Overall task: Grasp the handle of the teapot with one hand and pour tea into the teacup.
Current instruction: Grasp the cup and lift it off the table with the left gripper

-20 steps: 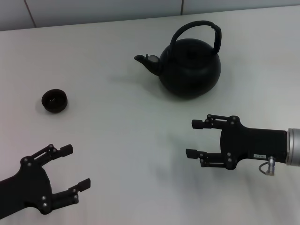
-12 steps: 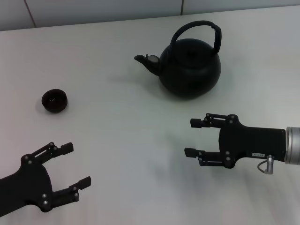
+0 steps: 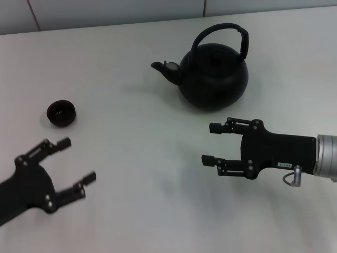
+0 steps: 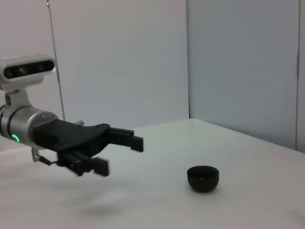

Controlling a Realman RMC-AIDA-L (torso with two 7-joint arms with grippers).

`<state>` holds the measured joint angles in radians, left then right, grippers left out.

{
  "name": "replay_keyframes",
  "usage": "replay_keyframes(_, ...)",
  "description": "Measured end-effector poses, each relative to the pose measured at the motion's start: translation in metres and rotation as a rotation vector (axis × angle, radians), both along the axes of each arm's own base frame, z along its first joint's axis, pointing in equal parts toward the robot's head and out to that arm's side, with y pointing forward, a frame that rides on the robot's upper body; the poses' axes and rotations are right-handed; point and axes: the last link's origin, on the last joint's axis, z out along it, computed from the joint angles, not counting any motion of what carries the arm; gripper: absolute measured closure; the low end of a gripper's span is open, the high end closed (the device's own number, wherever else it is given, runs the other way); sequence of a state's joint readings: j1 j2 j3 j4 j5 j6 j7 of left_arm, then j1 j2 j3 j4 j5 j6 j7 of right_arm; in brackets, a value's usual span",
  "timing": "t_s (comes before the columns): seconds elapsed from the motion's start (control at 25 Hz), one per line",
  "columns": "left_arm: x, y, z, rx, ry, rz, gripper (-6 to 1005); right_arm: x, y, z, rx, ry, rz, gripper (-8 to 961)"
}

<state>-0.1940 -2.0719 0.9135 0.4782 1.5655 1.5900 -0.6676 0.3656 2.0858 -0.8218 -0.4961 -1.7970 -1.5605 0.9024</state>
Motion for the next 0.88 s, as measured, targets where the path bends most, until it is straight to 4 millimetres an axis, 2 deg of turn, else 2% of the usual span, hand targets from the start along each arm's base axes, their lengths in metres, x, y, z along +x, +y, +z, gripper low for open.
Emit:
replay_keyframes(0.16, -0.003, 0.013, -0.001, 0.111, -0.054, 0.083, 145, -0.001, 0.001, -0.001, 0.009, 0.009, 0.003, 215)
replay_keyframes(0.4, -0.006, 0.021, -0.005, 0.180, -0.070, 0.131, 148, -0.002, 0.002, 0.000, 0.027, 0.018, 0.007, 216)
replay_keyframes(0.44, -0.007, 0.031, -0.009, 0.226, -0.096, 0.197, 148, -0.002, 0.002, 0.000, 0.027, 0.018, 0.007, 216)
replay_keyframes(0.72, -0.014, 0.040, -0.013, 0.250, -0.094, 0.293, 151, -0.003, 0.007, -0.002, 0.034, 0.007, -0.001, 216)
replay_keyframes(0.76, -0.020, 0.044, -0.014, 0.253, -0.055, 0.330, 151, -0.003, 0.007, -0.002, 0.035, 0.006, -0.002, 216)
replay_keyframes(0.88, -0.024, 0.045, -0.015, 0.253, -0.034, 0.349, 152, -0.002, 0.008, -0.001, 0.035, 0.005, -0.001, 216)
